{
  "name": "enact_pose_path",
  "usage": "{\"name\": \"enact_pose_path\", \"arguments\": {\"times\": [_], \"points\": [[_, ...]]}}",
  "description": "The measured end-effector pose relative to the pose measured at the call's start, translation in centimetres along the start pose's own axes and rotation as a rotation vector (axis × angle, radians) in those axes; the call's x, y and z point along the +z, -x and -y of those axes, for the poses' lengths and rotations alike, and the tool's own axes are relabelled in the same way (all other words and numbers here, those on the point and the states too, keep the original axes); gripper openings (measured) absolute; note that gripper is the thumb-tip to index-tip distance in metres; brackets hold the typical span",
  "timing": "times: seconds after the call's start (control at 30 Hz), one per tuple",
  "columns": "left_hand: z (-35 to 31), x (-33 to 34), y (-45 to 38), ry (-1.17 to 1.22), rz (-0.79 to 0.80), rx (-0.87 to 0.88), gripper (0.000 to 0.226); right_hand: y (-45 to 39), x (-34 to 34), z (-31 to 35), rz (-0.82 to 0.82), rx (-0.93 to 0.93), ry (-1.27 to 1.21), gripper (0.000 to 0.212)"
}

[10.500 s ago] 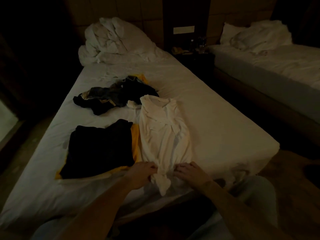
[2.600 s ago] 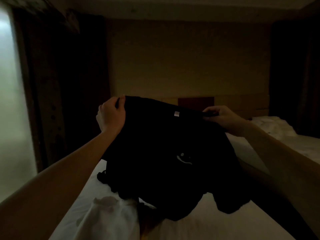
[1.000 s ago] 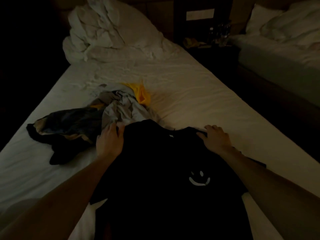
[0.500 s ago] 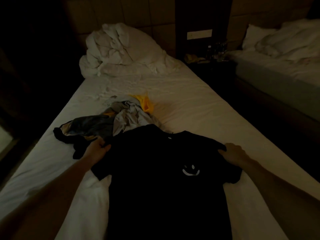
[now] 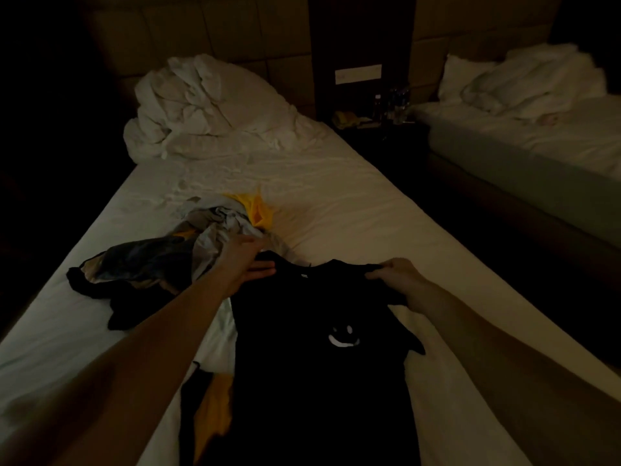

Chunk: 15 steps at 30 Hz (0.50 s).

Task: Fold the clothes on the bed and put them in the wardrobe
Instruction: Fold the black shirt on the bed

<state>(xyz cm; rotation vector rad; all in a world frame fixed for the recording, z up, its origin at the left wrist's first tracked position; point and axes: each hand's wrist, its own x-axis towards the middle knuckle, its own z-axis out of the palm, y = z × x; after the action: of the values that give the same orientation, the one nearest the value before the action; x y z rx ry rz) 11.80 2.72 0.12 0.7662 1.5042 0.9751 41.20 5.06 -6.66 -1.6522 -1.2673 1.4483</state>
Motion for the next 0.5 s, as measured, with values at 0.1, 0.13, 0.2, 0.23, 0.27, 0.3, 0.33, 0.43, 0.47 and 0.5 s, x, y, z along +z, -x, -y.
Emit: {"name": "enact_pose_path", "arguments": {"times": [0.1,0.13,0.2,0.23,0.27,0.3,0.33,0.43,0.47,0.5], "points": [[1.8,0.1,-1.1,-0.150,-0.067,0.079,0.020,-0.2,1.1,0.7,0.022,0.034,-0.167,0.031],[2.9,-0.6,-1.5,-0.293,-0.086,0.122,0.017,-0.3,1.7,1.0,0.022,0.038,-0.227,0.027],[5.0,-2.4,-1.7,-0.665,-0.084,0.222,0.010,-0.7,3.4,1.7,0.020,0.047,-0.318,0.022],[6.0,-3.4,-1.7,-0.830,-0.055,0.239,0.016,-0.9,4.5,2.1,0.024,0.059,-0.345,0.024],[7.1,-4.0,-1.4,-0.929,-0.008,0.220,0.020,-1.1,5.6,2.5,0.034,0.080,-0.374,0.027],[8.3,-4.6,-1.1,-0.965,0.050,0.185,0.022,-1.2,6.9,2.9,0.066,0.106,-0.412,0.026],[9.4,-5.0,-0.4,-1.001,0.119,0.138,0.018,-0.9,8.1,3.4,0.123,0.128,-0.459,0.022],[12.6,-5.2,2.0,-1.066,0.374,-0.013,0.039,0.9,11.0,3.6,0.312,0.164,-0.570,0.023],[13.4,-5.0,3.1,-1.087,0.442,-0.072,0.051,1.4,11.2,2.9,0.325,0.151,-0.566,0.033],[14.2,-4.7,4.2,-1.097,0.478,-0.109,0.055,2.2,11.1,1.9,0.316,0.128,-0.518,0.045]]}}
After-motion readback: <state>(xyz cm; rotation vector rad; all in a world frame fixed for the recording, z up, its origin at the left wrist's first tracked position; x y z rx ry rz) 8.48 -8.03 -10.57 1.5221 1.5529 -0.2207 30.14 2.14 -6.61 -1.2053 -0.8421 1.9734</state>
